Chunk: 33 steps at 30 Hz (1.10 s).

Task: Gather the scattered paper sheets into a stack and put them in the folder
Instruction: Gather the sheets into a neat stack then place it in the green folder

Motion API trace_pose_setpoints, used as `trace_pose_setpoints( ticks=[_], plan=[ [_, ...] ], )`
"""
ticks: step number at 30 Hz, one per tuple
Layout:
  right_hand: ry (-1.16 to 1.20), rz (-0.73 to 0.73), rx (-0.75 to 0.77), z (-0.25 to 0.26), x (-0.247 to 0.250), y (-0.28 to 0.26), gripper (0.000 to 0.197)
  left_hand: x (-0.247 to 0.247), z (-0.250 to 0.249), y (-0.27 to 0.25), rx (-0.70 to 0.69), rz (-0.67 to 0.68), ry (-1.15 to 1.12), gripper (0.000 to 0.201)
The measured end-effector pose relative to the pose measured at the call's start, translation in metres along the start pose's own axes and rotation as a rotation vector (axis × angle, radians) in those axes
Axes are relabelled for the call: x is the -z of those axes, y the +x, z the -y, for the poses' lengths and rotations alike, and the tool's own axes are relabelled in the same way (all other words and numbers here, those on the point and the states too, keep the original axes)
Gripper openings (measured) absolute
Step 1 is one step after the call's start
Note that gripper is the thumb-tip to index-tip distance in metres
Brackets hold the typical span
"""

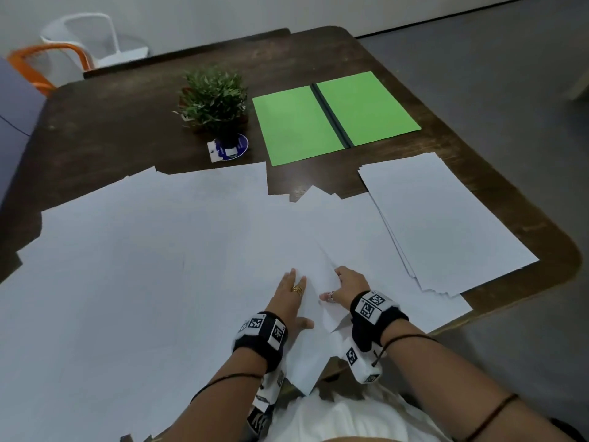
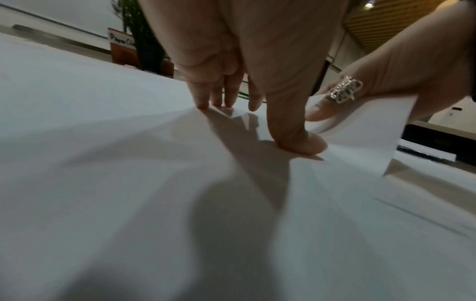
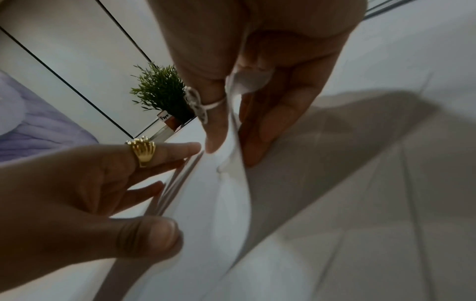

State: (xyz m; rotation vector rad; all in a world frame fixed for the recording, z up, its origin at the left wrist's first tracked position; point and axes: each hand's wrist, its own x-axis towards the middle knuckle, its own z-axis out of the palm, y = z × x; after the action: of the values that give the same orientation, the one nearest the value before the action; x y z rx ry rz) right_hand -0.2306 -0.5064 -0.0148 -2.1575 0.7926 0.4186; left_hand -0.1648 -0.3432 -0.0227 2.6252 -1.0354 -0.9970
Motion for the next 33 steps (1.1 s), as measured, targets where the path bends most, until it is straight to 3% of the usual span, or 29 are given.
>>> trace_pose_setpoints(
  ticks=[3, 6, 9, 11, 14, 16, 20, 22, 24, 26, 28, 33],
  plan=[
    [-0.003, 0.012, 0.034, 0.006, -0.004, 0.001, 0.05, -0.002, 0.018, -0.003, -0.059, -0.103, -0.149, 0.099],
    [0.185, -0.004, 0.105, 0.007, -0.006, 0.001, 0.04, -0.004, 0.039, -0.011, -0.018, -0.244, -0.245, 0.091],
    [0.333, -0.076, 0.165, 0.012, -0.003, -0.004, 0.028, -0.002, 0.064, -0.027, 0.135, -0.365, -0.23, 0.087],
    [0.456, -0.074, 0.205, 0.019, 0.002, -0.009, 0.023, 0.003, 0.078, -0.041, 0.235, -0.468, -0.267, 0.098],
    [0.612, -0.066, 0.232, 0.027, 0.01, -0.014, 0.025, 0.014, 0.098, -0.055, 0.457, -0.611, -0.463, 0.099],
    [0.631, -0.088, 0.208, 0.028, 0.011, -0.012, 0.026, 0.021, 0.112, -0.057, 0.562, -0.596, -0.635, 0.099],
    [0.52, -0.109, 0.136, 0.027, -0.006, 0.0, 0.023, 0.025, 0.114, -0.051, 0.49, -0.449, -0.845, 0.085],
    [0.239, -0.224, 0.1, 0.024, -0.015, 0.007, 0.02, 0.029, 0.106, -0.046, 0.439, -0.381, -0.709, 0.075],
    [-0.03, -0.323, 0.11, 0.021, -0.02, 0.013, 0.032, 0.031, 0.102, -0.047, 0.393, -0.285, -0.472, 0.067],
    [-0.064, -0.336, 0.097, 0.019, -0.021, 0.019, 0.048, 0.025, 0.108, -0.054, 0.398, -0.199, -0.239, 0.067],
    [-0.073, -0.292, 0.01, 0.023, -0.016, 0.023, 0.057, 0.013, 0.115, -0.064, 0.459, -0.145, -0.113, 0.08],
    [-0.069, -0.208, -0.053, 0.041, -0.01, 0.035, 0.069, 0.002, 0.117, -0.067, 0.477, -0.196, -0.112, 0.105]
  ],
)
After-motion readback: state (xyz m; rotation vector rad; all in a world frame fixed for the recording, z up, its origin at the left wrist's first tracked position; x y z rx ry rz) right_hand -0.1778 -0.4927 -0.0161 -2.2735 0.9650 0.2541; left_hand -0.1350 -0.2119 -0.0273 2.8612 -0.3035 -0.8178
